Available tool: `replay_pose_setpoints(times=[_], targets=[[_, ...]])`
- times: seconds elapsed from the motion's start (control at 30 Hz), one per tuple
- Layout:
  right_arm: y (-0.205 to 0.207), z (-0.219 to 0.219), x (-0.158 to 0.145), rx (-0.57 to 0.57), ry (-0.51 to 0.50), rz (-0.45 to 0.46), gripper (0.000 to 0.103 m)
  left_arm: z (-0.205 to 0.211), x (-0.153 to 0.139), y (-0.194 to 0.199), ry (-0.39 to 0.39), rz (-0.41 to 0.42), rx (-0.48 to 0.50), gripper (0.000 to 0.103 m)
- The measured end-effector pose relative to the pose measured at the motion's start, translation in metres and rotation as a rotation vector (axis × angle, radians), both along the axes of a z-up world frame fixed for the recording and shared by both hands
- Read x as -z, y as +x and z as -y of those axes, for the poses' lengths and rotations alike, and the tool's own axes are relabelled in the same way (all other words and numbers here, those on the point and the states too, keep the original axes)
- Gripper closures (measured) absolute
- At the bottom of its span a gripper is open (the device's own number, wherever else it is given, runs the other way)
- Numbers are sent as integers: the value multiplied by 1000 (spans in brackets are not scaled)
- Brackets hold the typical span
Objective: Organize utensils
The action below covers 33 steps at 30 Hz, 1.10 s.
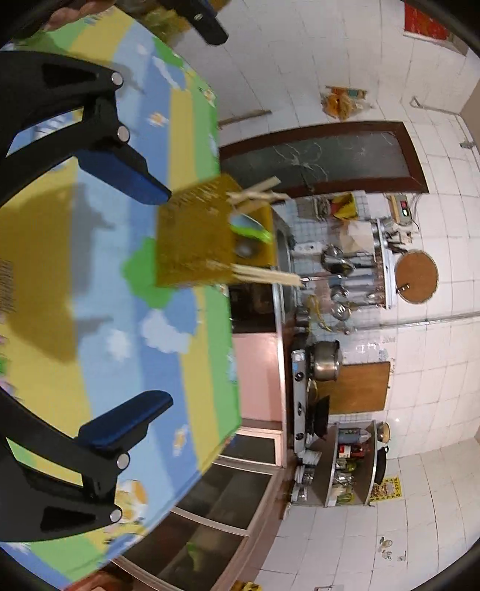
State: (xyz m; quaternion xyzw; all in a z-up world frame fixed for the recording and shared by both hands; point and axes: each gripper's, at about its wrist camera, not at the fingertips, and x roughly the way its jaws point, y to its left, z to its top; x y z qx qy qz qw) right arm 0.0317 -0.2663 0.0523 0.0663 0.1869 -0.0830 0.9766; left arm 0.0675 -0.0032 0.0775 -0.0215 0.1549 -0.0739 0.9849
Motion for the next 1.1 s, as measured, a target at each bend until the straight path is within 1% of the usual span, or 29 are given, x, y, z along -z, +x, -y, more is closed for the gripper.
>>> replay_pose_setpoints(times=[0.1,0.17,0.27,0.37,0.53,0.67,0.83,1.1], targets=[[-21,-16,17,-23,6,12,5,-6,24,-23,-2,-23,-7,5],[-30,-23,26,-32,1,31,5,-8,38,-34,14,-15,-19,5],[-37,-28,34,-34,-10,56,5,-11,53,-39,29,3,-48,5],[-37,-32,41,-21,-35,77,5,-15,63,-39,25,14,-60,5],[-36,-38,52,-19,-72,87,5,-14,69,-41,30,67,-73,5],[-38,-41,51,-21,-86,92,5,-8,70,-41,52,67,-55,5],[-41,-43,50,-21,-98,108,5,-3,70,-41,74,59,-60,5],[-45,-40,49,-9,-95,116,5,-3,70,-39,69,51,-65,5]])
